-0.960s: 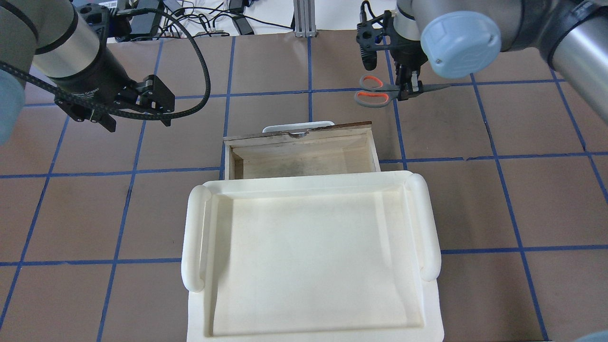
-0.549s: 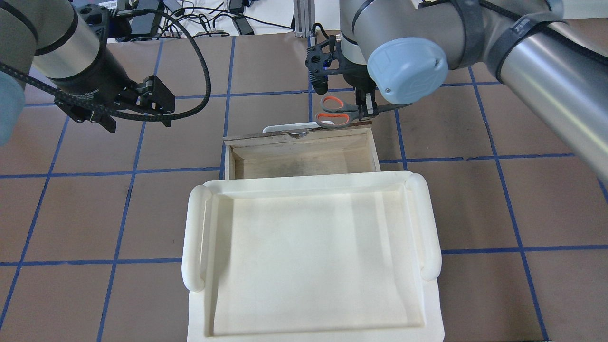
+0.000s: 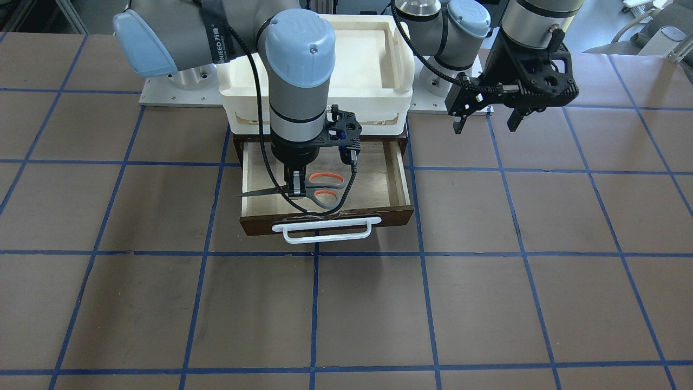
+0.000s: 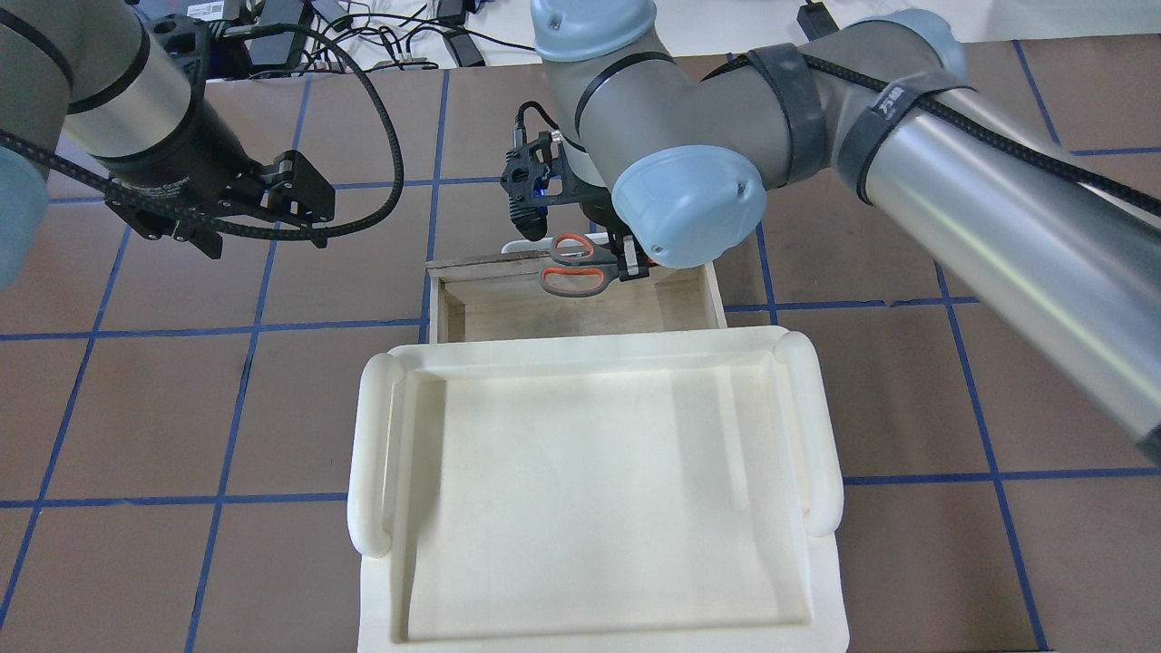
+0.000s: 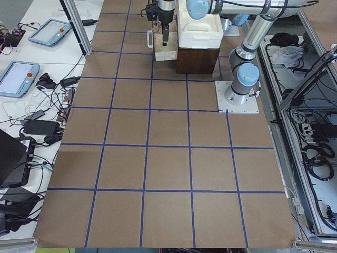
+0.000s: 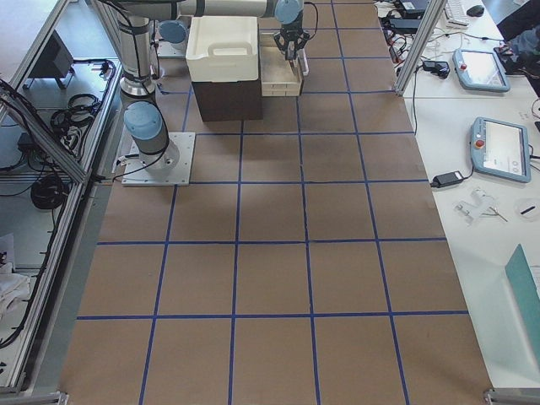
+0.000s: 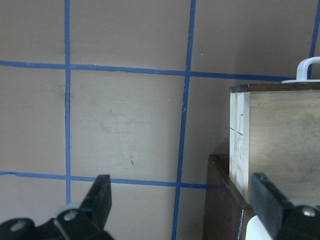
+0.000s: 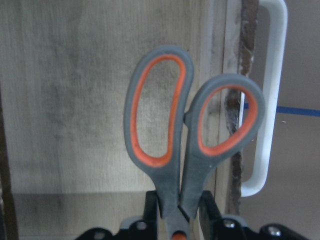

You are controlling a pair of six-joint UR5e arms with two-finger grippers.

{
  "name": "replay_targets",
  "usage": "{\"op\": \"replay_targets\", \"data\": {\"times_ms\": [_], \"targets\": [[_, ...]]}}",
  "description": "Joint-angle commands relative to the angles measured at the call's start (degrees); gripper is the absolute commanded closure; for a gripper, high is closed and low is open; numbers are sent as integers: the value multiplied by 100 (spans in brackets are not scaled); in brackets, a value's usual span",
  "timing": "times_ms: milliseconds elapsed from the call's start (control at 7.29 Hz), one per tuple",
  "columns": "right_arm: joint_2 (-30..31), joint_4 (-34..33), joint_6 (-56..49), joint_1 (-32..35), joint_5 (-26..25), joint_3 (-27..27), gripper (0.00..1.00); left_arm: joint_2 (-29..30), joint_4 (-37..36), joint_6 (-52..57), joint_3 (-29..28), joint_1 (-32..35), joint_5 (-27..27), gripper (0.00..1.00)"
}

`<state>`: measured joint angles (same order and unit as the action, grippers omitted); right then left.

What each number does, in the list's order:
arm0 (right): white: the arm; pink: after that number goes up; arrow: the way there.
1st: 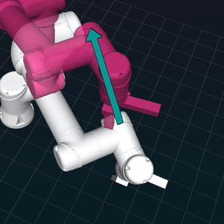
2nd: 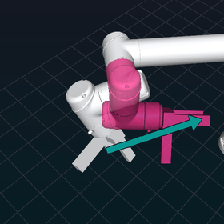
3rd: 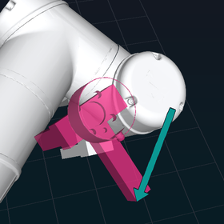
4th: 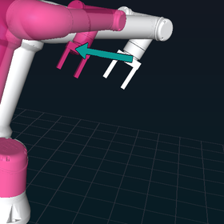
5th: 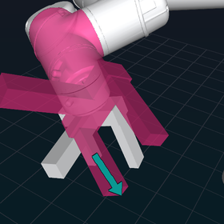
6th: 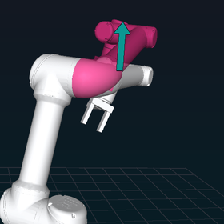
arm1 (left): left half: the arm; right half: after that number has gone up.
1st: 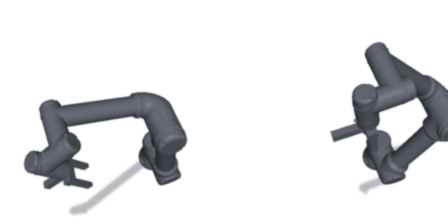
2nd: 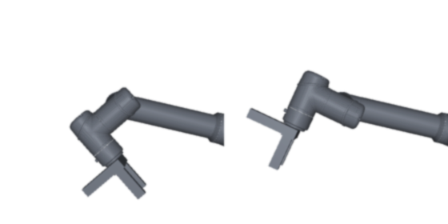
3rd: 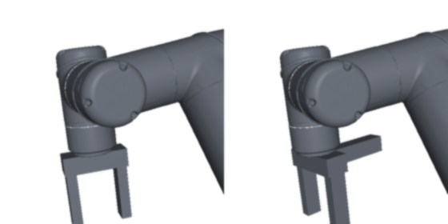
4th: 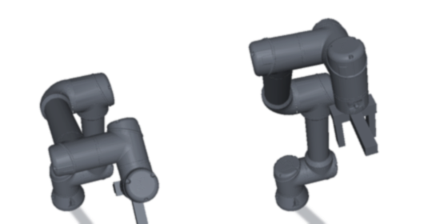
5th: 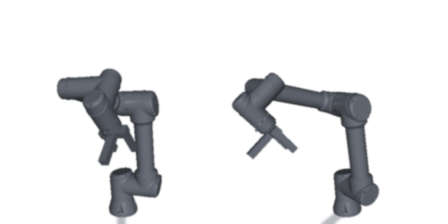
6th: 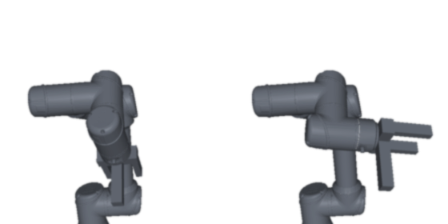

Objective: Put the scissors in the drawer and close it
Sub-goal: 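Lift the scissors with the right gripper and carry them over the drawer, then lower the scissors into the drawer and open the right gripper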

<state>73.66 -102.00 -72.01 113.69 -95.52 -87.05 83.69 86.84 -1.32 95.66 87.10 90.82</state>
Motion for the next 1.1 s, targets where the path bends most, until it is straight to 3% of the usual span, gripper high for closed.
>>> {"op": "replay_targets", "data": {"times_ms": [0,960], "targets": [[-18,65,256,223,7,-84,100,-1,0,0,6,0,6,0],[-212,-13,651,435,86,-181,100,-10,0,9,6,0,6,0]]}}
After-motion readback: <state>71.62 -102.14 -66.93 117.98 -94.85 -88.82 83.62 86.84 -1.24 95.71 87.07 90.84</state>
